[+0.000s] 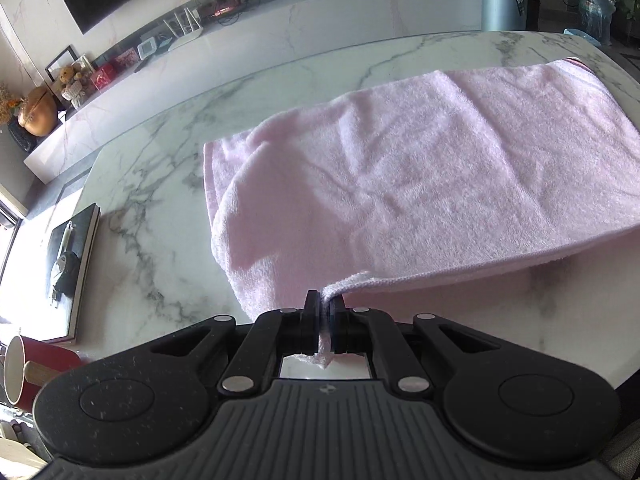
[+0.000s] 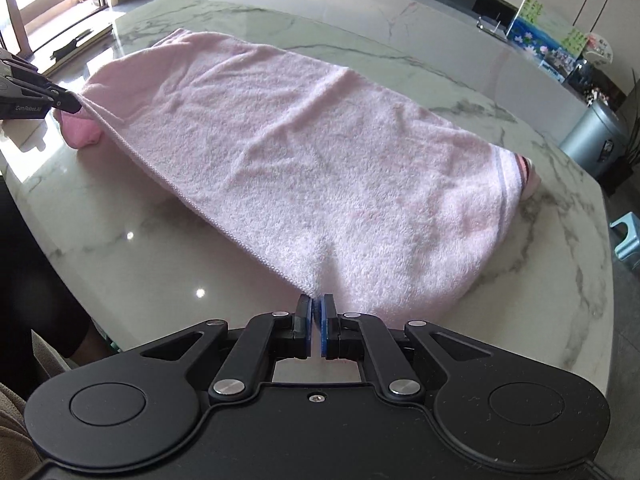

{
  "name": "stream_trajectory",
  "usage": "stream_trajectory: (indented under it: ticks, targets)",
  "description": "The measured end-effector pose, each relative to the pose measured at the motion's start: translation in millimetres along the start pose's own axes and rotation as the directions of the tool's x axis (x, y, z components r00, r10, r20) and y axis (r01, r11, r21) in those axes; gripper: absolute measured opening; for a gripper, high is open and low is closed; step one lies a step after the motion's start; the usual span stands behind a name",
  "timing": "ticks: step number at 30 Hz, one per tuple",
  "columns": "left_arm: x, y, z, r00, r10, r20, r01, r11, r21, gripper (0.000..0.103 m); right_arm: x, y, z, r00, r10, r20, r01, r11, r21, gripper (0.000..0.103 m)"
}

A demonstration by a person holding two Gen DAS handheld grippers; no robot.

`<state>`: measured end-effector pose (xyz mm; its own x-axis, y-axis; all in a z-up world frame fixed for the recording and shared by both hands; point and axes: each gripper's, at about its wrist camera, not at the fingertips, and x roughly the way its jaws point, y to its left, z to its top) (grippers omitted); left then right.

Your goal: Fold towel

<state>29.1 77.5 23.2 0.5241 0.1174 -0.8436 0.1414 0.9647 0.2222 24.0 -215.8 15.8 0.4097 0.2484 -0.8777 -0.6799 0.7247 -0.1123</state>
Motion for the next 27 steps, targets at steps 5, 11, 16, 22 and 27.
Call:
stream_trajectory:
  ticks: [5,11,16,22,27]
  targets:
    - [10.4,-0.5,-15.1,0.999,-0.022,-0.046,0.022,1.0,-0.005,0.004,11.9,1.0,-5.8,0.998,0.028,-0.048,-0.027,0.999,0.016,0.002]
    - [21.7,0.8,-25.7,0.995,-0.044,-0.09,0.044,0.999,-0.001,0.004,24.5,-4.9,-10.1,0.994,0.055,-0.09,-0.051,0.998,0.042,0.003]
    - [26.9,3.0,-25.6,0.994,-0.046,-0.096,0.046,0.999,-0.002,0.006,33.6,-10.6,-2.9,0.994,0.061,-0.09,-0.056,0.997,0.055,0.003]
    - [29.3,2.9,-27.6,0.993,-0.054,-0.107,0.053,0.999,-0.008,0.015,34.5,-9.4,2.3,0.992,0.08,-0.098,-0.075,0.996,0.053,0.012]
    - [25.2,6.3,-33.5,0.99,-0.041,-0.134,0.04,0.999,-0.01,0.049,33.3,-9.9,3.3,0.99,0.082,-0.113,-0.078,0.996,0.044,0.044]
